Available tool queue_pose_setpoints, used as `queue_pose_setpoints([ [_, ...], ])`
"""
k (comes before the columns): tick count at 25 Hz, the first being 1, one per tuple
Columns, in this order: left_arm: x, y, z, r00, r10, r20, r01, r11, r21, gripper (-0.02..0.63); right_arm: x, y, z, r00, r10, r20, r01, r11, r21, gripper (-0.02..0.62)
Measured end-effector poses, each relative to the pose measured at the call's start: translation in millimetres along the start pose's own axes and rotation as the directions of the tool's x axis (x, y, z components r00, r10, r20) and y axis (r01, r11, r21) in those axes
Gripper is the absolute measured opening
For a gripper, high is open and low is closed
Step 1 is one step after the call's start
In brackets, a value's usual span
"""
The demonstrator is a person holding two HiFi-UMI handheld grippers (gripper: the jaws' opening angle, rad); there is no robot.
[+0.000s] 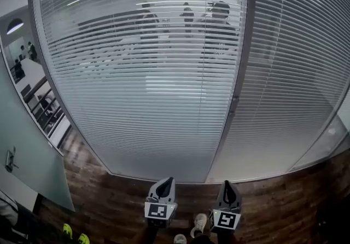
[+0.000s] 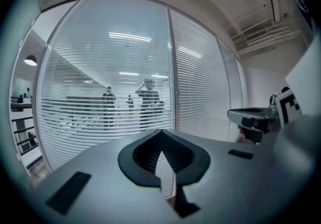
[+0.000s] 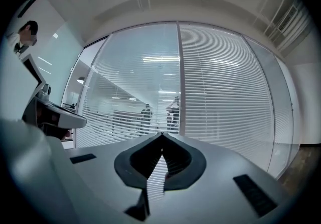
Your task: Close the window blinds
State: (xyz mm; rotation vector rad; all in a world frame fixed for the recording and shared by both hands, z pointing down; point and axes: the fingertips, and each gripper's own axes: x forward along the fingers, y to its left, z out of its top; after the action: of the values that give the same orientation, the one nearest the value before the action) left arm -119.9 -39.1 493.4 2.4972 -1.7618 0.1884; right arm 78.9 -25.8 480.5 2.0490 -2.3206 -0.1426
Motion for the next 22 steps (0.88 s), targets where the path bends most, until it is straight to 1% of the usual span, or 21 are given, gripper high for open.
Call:
queue_pose_setpoints([
  [3, 10, 2, 3, 1.000, -0.001, 0.012, 0.001, 1.000, 0.008, 0.000, 11, -1, -3, 1.000, 0.004, -0.003, -0.004, 1.000, 0.009, 0.000],
  [6, 18, 2, 3, 1.000, -0.001, 0.004, 0.001, 1.000, -0.002, 0.000, 21, -3, -4, 1.000, 0.015, -0.007, -0.015, 1.000, 0.008, 0.000],
  [9, 26, 3, 5, 1.000, 0.013, -0.007, -0.013, 1.000, -0.009, 0.000, 31, -3, -4, 0.999, 0.035, -0.014, -0.035, 0.999, -0.011, 0.000],
  [11, 31, 2, 8, 1.000, 0.015, -0.008, -0.015, 1.000, -0.010, 0.000, 36, -5, -6, 0.999, 0.030, -0.013, -0.031, 0.999, -0.038, 0.000],
  [15, 34, -5, 5, 1.000, -0.014, 0.018, 0.014, 1.000, -0.016, 0.000, 35, 3, 4, 0.999, 0.039, 0.035, -0.036, 0.997, -0.075, 0.000],
  [18, 45, -8, 7, 0.999, -0.031, 0.017, 0.031, 0.999, -0.017, 0.000, 46, 0, 1, 0.998, 0.047, 0.040, -0.045, 0.997, -0.070, 0.000],
  [22, 66, 0, 20, 1.000, -0.001, 0.010, 0.001, 1.000, -0.002, 0.000, 66, -12, 3, 0.999, 0.045, 0.031, -0.042, 0.997, -0.067, 0.000],
])
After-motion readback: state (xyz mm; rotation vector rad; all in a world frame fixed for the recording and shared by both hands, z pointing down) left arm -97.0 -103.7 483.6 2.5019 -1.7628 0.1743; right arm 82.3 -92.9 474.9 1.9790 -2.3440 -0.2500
